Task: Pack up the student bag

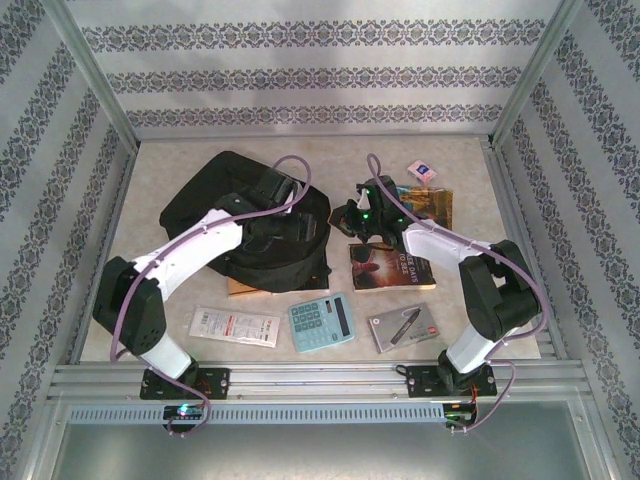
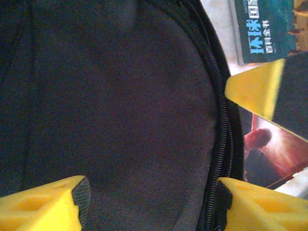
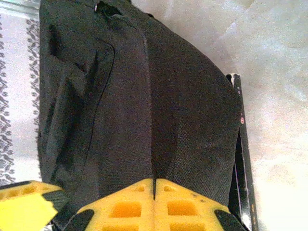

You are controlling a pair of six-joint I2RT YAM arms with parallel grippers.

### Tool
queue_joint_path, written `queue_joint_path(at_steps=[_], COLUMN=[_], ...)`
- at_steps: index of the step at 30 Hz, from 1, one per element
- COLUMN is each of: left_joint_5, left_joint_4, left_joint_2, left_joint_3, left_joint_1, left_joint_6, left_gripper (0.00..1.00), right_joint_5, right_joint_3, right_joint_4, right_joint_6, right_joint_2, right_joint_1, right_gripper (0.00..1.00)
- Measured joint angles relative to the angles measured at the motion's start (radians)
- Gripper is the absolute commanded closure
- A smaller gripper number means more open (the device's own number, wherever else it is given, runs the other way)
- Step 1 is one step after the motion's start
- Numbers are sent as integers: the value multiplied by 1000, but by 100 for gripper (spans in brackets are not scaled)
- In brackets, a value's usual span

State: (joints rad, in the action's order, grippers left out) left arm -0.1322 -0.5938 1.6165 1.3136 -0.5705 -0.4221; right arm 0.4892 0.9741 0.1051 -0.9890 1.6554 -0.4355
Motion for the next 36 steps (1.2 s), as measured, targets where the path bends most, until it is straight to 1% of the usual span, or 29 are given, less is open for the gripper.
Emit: queue_joint_path(at_steps=[8, 13, 16, 17, 19, 20, 25, 26, 28, 33, 36], left_joint_5=[-7, -29, -34, -32, -18, -5, 62, 70, 93, 124, 135], left_joint_4=[0, 6, 15, 18, 17, 17, 8, 5, -3, -13, -30], left_joint_2=[80, 127, 153, 163, 189, 206, 275, 280, 279, 261, 223], left_joint_3=[19, 49, 50, 50, 52, 53, 58, 58, 58, 58, 57], left_joint_1=[0, 0, 0, 0, 0, 0, -3, -5, -10, -5, 12], left_joint_6=[12, 27, 33, 38, 48, 56, 90, 98, 111, 128, 131], left_gripper=[22, 17, 17, 18, 24, 31, 79, 87, 100, 100, 100], right_joint_5=[109, 142, 154, 157, 164, 165, 171, 172, 172, 174, 174], right_joint_3=[-114, -135, -149, -153, -158, -160, -164, -165, -166, -166, -166], right_joint_4=[287, 394, 435, 446, 463, 470, 487, 488, 486, 454, 425], right_joint_6=[-147, -206, -229, -237, -245, -248, -252, -251, -247, -214, -186], right_joint_2=[14, 37, 51, 56, 63, 63, 63, 63, 63, 60, 49], right_joint_1=[35, 35, 37, 40, 41, 41, 42, 45, 50, 61, 65], right_gripper=[100, 100, 100, 100, 100, 100, 100, 100, 100, 100, 100])
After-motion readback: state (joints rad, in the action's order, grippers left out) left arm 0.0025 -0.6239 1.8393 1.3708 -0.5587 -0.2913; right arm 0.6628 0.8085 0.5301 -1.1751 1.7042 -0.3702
